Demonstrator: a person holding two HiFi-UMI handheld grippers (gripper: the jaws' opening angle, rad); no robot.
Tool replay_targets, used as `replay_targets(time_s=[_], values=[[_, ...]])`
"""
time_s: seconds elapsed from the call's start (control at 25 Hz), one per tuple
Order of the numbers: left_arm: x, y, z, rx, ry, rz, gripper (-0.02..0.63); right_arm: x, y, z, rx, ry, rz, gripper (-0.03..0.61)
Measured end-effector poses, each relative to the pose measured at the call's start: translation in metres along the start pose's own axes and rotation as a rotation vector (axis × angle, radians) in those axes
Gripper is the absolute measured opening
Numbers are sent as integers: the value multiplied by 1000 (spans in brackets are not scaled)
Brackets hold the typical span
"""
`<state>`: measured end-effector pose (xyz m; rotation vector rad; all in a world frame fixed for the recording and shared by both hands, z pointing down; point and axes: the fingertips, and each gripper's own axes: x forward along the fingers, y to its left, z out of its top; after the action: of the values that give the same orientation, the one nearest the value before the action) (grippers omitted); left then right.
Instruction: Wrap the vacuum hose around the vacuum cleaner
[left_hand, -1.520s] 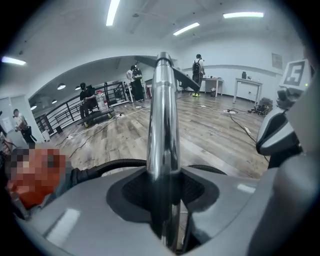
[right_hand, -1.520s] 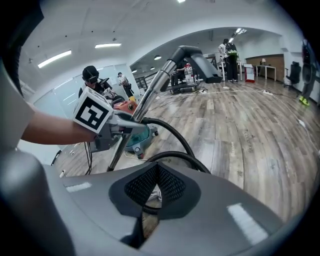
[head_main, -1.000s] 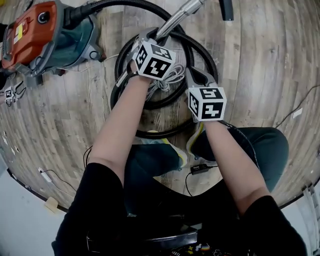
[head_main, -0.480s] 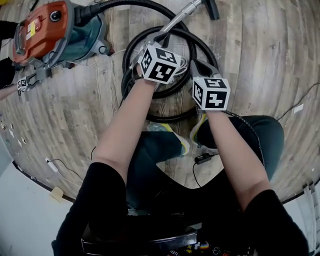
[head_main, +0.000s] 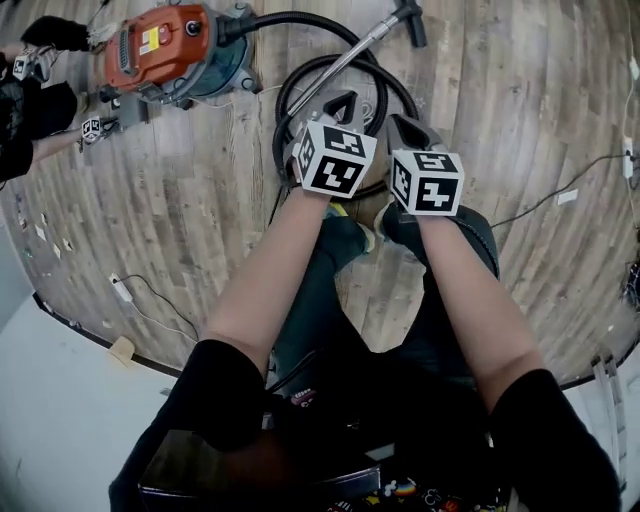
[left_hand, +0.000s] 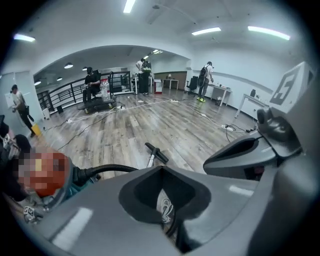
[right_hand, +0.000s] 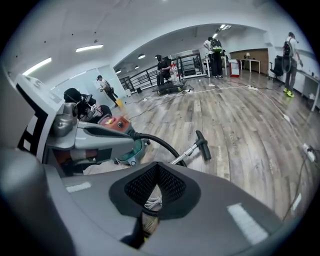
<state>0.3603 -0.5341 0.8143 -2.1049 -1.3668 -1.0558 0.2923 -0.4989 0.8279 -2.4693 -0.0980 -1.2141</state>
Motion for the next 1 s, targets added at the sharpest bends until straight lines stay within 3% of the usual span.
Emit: replay_targets(time_s=[0.32,0.48,0.6,0.76,1.0], values=[[-181,-8,127,7,-45,52,10,-168,57,127,-49,-90,38,25],[-258,-22,163,-76,-81,62,10,-241,98,175,-87,-179,82,25],[-308,-24,174,-178,-133,100,10,-278,130,197,-91,-241,111,24],[-362,-26,165,-304,-185,114,10,-315,170,190,-86,-248,112,22],[-408,-19,148,-385,-275,161,10,-341,208,186,-173,-259,94,21]])
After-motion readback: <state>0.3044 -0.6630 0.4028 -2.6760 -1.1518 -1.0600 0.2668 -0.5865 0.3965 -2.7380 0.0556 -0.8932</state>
